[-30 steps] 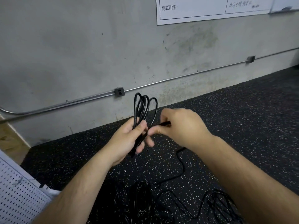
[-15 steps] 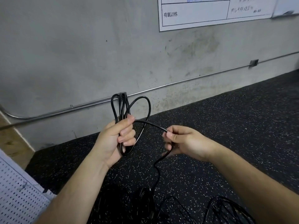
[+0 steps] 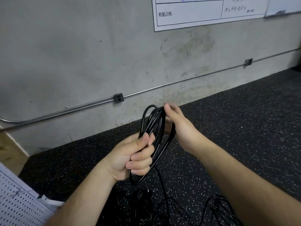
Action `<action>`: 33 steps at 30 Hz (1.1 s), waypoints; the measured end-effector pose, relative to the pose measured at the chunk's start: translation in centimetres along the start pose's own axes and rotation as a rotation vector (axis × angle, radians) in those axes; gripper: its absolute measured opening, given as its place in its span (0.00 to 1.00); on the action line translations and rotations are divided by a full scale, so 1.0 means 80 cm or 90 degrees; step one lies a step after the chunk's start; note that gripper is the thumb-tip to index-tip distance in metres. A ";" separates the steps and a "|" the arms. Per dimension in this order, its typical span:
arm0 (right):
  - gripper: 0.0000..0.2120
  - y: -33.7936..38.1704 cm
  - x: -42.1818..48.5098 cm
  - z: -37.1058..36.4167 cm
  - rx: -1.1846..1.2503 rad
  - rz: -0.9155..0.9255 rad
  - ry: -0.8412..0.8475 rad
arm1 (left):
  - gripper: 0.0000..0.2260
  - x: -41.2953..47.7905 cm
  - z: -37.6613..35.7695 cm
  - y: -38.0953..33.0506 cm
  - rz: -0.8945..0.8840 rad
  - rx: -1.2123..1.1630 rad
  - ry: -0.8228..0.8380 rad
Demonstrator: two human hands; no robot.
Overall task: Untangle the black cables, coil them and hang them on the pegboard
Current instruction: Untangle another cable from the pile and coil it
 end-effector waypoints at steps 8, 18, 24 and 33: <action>0.16 0.025 -0.008 0.000 0.120 0.077 -0.017 | 0.19 0.003 0.024 0.001 -0.024 0.278 -0.196; 0.10 0.043 -0.018 -0.018 0.032 0.161 -0.104 | 0.10 0.001 0.020 -0.012 -0.111 0.479 -0.237; 0.40 -0.029 -0.002 -0.010 -0.123 0.038 0.104 | 0.09 -0.004 0.025 -0.035 -0.233 0.376 -0.289; 0.10 -0.138 -0.023 -0.033 -0.417 -0.263 0.282 | 0.07 -0.016 0.045 -0.057 -0.253 0.389 -0.386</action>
Point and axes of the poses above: each hand's wrist, its own x-axis towards the middle knuckle, its own z-axis out of the back of the hand, y = z × x, the point moved 5 cm from there along x, towards the middle knuckle, and after that the axes turned 10 degrees about -z, right-handed, at the moved point
